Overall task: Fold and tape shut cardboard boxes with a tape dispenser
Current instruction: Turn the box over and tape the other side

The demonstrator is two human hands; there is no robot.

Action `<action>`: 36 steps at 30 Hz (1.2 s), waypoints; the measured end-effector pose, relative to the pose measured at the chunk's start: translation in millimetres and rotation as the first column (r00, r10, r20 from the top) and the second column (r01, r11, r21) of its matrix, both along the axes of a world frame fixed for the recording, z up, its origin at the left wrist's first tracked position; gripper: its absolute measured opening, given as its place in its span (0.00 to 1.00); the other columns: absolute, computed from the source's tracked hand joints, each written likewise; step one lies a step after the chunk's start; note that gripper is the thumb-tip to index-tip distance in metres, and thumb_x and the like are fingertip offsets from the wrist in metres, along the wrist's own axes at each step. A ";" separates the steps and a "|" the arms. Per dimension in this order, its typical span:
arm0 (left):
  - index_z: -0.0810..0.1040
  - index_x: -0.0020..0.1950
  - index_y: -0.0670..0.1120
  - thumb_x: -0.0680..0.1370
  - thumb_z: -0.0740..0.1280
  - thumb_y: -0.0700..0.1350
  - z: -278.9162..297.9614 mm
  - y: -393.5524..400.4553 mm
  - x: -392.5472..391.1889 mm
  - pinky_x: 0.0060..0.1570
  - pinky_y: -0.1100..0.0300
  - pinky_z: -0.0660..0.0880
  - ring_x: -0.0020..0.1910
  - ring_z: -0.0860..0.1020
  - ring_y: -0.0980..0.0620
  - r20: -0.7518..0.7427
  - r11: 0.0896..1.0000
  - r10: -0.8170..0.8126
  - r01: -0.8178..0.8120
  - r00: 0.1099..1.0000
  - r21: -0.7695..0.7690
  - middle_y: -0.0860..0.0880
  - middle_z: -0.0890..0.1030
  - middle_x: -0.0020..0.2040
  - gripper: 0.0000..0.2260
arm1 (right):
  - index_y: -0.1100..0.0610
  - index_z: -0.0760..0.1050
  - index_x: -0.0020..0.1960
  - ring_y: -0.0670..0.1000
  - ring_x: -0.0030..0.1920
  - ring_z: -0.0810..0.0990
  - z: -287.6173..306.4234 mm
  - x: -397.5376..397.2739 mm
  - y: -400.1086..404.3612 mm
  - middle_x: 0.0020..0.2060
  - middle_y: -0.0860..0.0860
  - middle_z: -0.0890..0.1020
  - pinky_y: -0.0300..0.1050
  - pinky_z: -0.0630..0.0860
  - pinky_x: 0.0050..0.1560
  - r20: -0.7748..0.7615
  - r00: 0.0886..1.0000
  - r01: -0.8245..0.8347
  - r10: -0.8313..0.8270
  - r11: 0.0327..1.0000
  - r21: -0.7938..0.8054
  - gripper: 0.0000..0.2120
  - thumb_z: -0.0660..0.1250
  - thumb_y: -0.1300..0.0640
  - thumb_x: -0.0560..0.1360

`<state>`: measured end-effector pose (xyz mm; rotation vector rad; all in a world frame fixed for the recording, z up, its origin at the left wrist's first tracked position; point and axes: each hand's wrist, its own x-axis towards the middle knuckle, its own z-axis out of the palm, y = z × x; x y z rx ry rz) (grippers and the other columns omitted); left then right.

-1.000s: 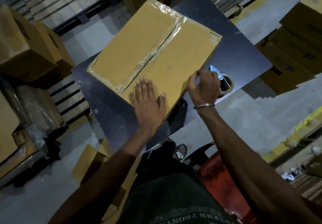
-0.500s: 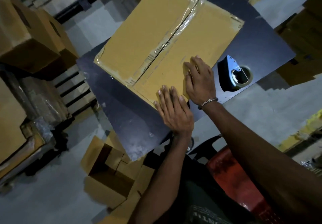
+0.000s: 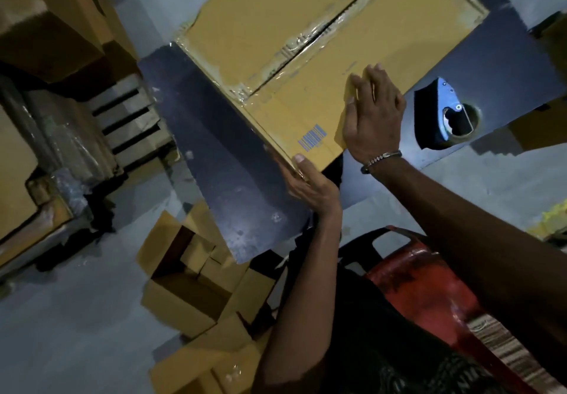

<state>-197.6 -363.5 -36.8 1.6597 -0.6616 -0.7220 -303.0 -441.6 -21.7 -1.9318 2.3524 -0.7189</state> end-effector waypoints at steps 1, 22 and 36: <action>0.61 0.85 0.48 0.87 0.61 0.51 -1.2 2.0 2.0 0.67 0.53 0.76 0.72 0.75 0.57 0.009 0.999 -0.032 0.032 0.999 0.013 0.59 0.71 0.78 0.26 | 0.54 0.72 0.74 0.55 0.80 0.62 1.4 1.1 -0.1 0.77 0.55 0.70 0.54 0.61 0.72 -0.007 1.000 0.003 -0.002 1.000 0.016 0.23 0.57 0.51 0.80; 0.50 0.87 0.47 0.83 0.45 0.71 56.8 -74.7 52.7 0.72 0.42 0.67 0.77 0.69 0.36 0.006 0.853 -0.021 0.015 1.000 0.521 0.41 0.64 0.83 0.39 | 0.61 0.66 0.79 0.65 0.81 0.58 13.4 60.9 -16.6 0.76 0.67 0.68 0.67 0.54 0.78 -0.092 0.973 0.223 -0.211 0.963 0.154 0.32 0.53 0.40 0.84; 0.71 0.79 0.42 0.78 0.47 0.78 54.5 -141.1 90.7 0.69 0.42 0.69 0.74 0.72 0.37 -0.134 0.753 -0.083 0.150 0.988 0.640 0.37 0.72 0.77 0.47 | 0.57 0.57 0.83 0.59 0.83 0.52 32.4 100.7 -66.6 0.83 0.59 0.55 0.63 0.59 0.76 -0.042 0.958 -0.270 0.284 0.941 0.205 0.29 0.50 0.46 0.85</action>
